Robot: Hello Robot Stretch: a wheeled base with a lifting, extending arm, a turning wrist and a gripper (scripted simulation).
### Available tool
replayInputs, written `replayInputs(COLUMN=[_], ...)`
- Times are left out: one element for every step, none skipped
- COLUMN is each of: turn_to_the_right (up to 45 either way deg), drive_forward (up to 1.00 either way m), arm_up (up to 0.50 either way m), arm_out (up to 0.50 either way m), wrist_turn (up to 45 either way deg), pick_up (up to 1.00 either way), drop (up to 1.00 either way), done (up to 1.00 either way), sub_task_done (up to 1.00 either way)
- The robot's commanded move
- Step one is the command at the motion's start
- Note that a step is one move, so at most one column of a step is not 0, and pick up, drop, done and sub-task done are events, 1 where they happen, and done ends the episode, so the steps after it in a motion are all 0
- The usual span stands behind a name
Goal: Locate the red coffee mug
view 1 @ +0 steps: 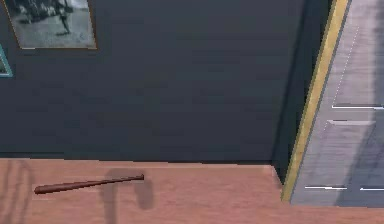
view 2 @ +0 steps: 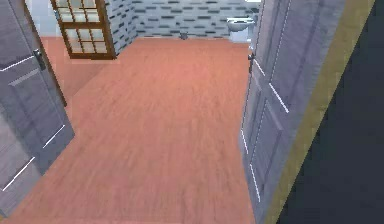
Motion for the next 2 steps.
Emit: replayInputs(turn_to_the_right=[0.0,-45.0], drive_forward=[0.30,0.00], arm_up=[0.00,0.00], arm_out=[0.00,0.00], wrist_turn=[0.0,0.0], pick_up=[0.00,0.00], drop=[0.00,0.00], done=[0.00,0.00], sub_task_done=[0.00,0.00])
